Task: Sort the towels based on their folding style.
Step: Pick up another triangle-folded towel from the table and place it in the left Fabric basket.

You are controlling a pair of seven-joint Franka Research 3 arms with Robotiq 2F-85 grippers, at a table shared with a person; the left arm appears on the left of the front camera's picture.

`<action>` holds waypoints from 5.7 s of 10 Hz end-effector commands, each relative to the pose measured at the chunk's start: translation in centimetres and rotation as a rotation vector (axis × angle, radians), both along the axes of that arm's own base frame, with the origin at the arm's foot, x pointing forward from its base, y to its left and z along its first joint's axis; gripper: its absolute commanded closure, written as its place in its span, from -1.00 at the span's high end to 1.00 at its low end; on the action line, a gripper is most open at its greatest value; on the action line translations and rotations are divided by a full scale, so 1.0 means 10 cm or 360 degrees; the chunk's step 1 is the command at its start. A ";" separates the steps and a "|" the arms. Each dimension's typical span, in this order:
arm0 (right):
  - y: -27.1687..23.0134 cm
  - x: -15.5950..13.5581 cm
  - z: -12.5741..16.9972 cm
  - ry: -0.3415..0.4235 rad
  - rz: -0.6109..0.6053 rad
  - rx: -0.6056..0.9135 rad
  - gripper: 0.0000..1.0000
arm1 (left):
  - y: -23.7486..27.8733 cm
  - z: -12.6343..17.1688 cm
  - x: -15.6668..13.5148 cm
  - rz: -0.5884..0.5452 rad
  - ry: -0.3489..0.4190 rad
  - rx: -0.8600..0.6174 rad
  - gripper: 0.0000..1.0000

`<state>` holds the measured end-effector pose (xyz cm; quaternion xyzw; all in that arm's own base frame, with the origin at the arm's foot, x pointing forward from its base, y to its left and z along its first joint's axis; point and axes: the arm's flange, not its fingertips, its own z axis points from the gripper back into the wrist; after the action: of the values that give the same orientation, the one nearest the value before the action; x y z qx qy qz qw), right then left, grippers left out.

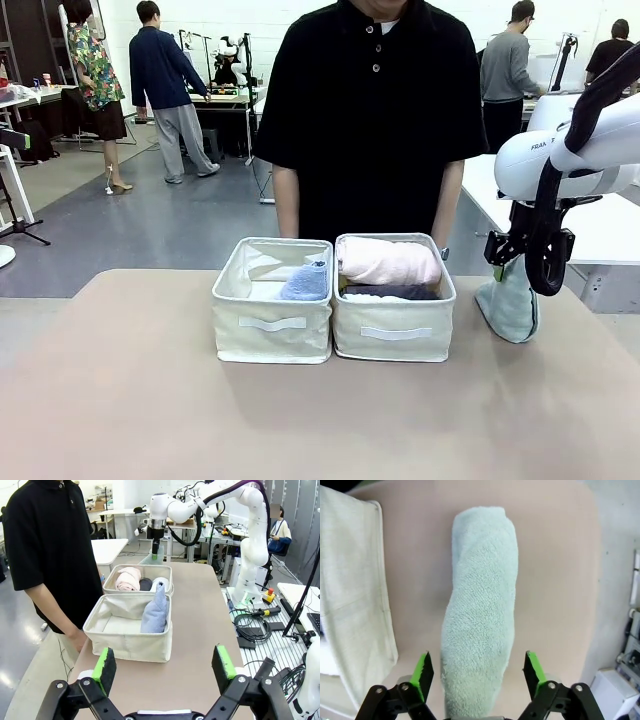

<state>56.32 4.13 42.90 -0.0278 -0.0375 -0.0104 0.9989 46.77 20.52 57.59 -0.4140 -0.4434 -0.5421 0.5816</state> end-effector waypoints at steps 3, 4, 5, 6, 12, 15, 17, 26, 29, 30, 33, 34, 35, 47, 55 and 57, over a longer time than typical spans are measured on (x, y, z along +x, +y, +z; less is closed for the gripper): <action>-0.04 0.04 0.01 0.0095 -0.0013 0.0061 -1.00 | 0.00 0.00 -0.02 -0.0018 -0.0010 0.0016 1.00; -0.05 0.04 0.01 0.0103 -0.0012 0.0060 -1.00 | 0.00 0.00 -0.02 -0.0018 -0.0010 0.0016 1.00; -0.05 0.04 0.02 0.0109 -0.0017 0.0055 -0.69 | 0.00 0.00 -0.02 -0.0018 -0.0010 0.0016 1.00; -0.04 0.04 0.02 0.0113 -0.0017 0.0049 -0.91 | 0.00 0.00 -0.02 -0.0018 -0.0010 0.0016 1.00; 0.06 -0.28 0.71 0.0061 -0.0026 -0.0251 -0.95 | 0.00 0.00 -0.02 -0.0018 -0.0010 0.0016 1.00; 0.20 -1.14 2.36 -0.0191 0.0021 -0.0193 -0.95 | 0.00 0.00 -0.02 -0.0018 -0.0010 0.0016 1.00; 0.16 -1.45 2.89 -0.0262 -0.0006 -0.0010 -0.95 | 0.00 0.00 -0.02 -0.0018 -0.0010 0.0016 1.00; 0.73 -1.70 3.08 -0.0137 0.0408 -0.0059 -0.59 | 0.00 0.00 -0.02 -0.0018 -0.0010 0.0016 1.00; 1.84 -1.58 2.99 0.0069 0.1443 0.0076 -0.59 | 0.00 0.00 -0.02 -0.0018 -0.0010 0.0016 1.00; 2.06 -1.54 2.96 0.0085 0.1658 0.0139 -0.59 | 0.00 0.00 -0.02 -0.0018 -0.0010 0.0016 1.00; 2.48 -1.30 2.90 0.0091 0.2107 0.0140 -0.59 | 0.00 0.00 -0.02 -0.0018 -0.0010 0.0016 1.00; 2.59 -1.26 2.89 0.0094 0.2192 0.0174 -0.59 | 0.00 0.00 -0.02 -0.0018 -0.0010 0.0016 1.00; 2.70 -1.24 2.86 0.0074 0.2229 0.0148 -0.59 | 0.00 0.00 -0.02 -0.0018 -0.0010 0.0016 1.00; 3.60 -0.49 2.71 -0.0080 0.2343 -0.0107 -0.59 | 0.00 0.00 -0.02 -0.0018 -0.0010 0.0016 1.00; 3.88 0.14 1.92 -0.0286 0.2437 -0.0220 -0.59 | 0.00 0.00 -0.02 -0.0018 -0.0010 0.0016 1.00; 3.93 0.17 1.67 -0.0230 0.2461 -0.0199 -0.59 | 0.00 0.00 -0.02 -0.0018 -0.0010 0.0016 1.00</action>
<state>57.87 43.01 59.78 -0.0333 -0.1114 0.6873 0.7170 46.83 20.53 57.58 -0.4143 -0.4429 -0.5424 0.5814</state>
